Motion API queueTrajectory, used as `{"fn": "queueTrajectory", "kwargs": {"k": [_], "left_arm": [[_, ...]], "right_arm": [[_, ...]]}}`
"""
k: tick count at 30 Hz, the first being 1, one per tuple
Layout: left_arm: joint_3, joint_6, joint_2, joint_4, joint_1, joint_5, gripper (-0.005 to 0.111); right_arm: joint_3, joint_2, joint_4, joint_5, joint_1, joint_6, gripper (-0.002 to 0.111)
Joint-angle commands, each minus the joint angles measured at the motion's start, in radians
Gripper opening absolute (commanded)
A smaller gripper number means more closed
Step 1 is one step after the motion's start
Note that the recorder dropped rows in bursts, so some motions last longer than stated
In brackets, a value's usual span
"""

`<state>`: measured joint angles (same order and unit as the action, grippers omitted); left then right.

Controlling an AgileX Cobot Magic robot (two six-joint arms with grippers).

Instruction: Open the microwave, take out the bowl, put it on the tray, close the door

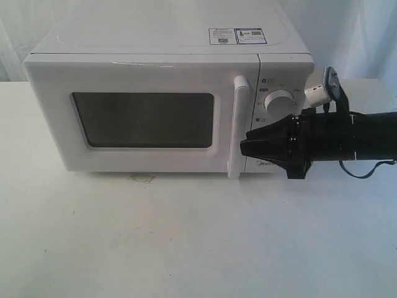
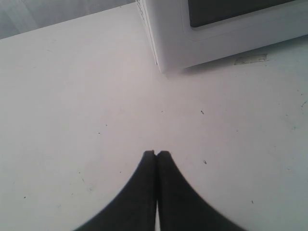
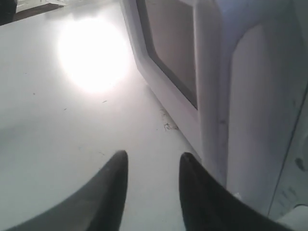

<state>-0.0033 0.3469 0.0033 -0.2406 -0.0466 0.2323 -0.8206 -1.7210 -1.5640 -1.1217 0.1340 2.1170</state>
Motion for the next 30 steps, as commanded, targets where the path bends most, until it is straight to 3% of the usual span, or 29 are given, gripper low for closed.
{"fn": "queueTrajectory", "kwargs": {"k": [1, 6, 19, 27, 30], "left_arm": [[0.003, -0.005, -0.003, -0.006, 0.000, 0.001, 0.000], [0.003, -0.005, -0.003, -0.006, 0.000, 0.001, 0.000], [0.003, -0.005, -0.003, -0.006, 0.000, 0.001, 0.000], [0.003, -0.005, -0.003, -0.006, 0.000, 0.001, 0.000], [0.003, -0.005, -0.003, -0.006, 0.000, 0.001, 0.000]], "right_arm": [[-0.028, -0.013, 0.021, -0.034, 0.006, 0.020, 0.049], [-0.030, -0.013, 0.024, -0.034, 0.006, 0.020, 0.068], [-0.056, -0.013, 0.087, 0.082, -0.073, 0.020, 0.068], [-0.056, -0.013, 0.099, 0.052, -0.096, 0.020, 0.068], [-0.063, -0.013, 0.017, 0.129, -0.096, 0.020, 0.066]]}}
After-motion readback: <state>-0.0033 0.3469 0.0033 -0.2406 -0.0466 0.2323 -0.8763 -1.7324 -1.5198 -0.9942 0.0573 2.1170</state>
